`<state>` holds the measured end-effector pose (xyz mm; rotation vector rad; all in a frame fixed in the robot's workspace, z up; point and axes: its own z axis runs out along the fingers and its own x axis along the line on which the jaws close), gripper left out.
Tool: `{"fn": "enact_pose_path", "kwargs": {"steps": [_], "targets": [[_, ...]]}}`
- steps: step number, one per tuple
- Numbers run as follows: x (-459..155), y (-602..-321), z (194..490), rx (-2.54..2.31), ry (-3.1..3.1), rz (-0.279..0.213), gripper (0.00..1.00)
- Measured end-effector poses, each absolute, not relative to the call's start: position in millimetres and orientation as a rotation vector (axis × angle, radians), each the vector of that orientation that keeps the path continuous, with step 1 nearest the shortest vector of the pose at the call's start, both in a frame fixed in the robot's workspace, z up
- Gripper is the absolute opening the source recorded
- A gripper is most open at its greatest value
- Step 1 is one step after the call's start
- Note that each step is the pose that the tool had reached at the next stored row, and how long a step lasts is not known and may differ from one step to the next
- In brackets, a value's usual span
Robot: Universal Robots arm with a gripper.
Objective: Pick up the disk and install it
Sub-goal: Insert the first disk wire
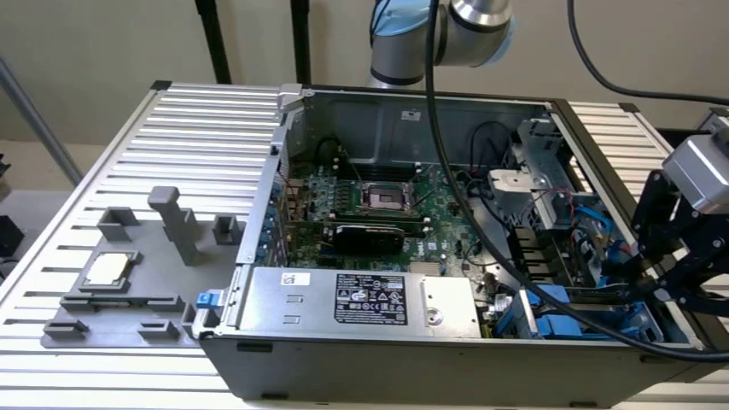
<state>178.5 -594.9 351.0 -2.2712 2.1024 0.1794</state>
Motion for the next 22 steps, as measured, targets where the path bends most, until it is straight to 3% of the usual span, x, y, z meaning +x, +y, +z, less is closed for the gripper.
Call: {"fn": "enact_pose_path", "kwargs": {"steps": [5, 7, 9, 10, 22], "targets": [[179, -595, 349, -2.274, 2.1, 0.179, 0.33], [178, -594, 348, -2.274, 2.099, 0.18, 0.24], [178, -594, 348, -2.275, 2.099, 0.18, 0.24], [179, -594, 348, -2.275, 2.098, 0.18, 0.17], [159, -590, 356, -2.284, 2.09, 0.18, 0.16]]}}
